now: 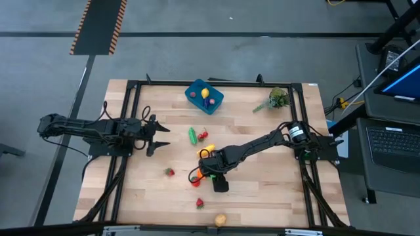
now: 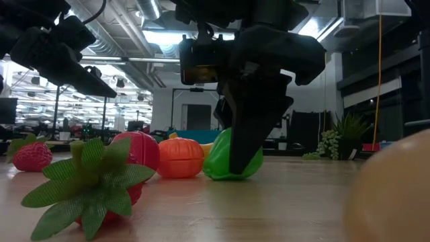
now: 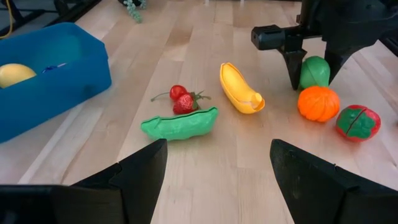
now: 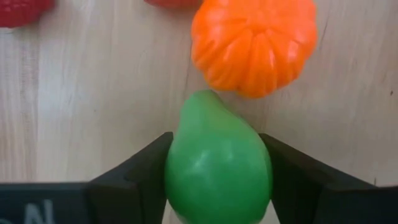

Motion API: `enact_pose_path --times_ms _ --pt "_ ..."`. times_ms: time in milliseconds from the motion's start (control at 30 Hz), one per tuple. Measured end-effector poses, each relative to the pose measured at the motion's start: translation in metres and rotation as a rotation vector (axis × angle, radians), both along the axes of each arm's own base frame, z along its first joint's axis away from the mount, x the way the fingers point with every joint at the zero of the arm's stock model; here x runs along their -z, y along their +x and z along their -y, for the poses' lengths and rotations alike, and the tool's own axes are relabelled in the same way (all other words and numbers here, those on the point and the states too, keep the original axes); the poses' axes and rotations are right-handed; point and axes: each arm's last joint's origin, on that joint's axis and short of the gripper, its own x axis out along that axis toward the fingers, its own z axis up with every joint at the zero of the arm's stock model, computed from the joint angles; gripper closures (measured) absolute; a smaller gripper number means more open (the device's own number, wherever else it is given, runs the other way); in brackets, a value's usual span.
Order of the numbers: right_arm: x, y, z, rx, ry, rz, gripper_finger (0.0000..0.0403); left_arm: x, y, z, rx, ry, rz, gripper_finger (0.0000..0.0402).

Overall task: Pick and placing Produce into tupperware
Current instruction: Put the green pear into the blue bin

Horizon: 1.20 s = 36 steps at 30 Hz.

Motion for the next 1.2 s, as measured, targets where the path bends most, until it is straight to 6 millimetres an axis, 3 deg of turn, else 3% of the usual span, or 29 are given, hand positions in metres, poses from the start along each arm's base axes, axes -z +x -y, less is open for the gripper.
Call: enact_pose_path --times_ms 300,733,1000,1200 --pt "-0.001 0.0 0.001 0.019 0.004 -0.005 0.0188 0.0 0.0 0.0 0.001 0.001 0.0 0.0123" --pt "-0.006 0.005 0.018 0.119 0.004 -0.018 0.0188 0.0 0.0 0.0 0.0 0.002 0.0 0.0123" --pt "-0.04 0.004 0.022 0.135 -0.022 -0.028 0.0188 0.001 0.0 0.0 0.001 0.002 -0.009 0.0123" --pt "-0.088 -0.006 0.027 0.208 -0.125 0.014 0.0188 0.002 -0.001 0.0 0.001 0.002 -0.018 0.0123"
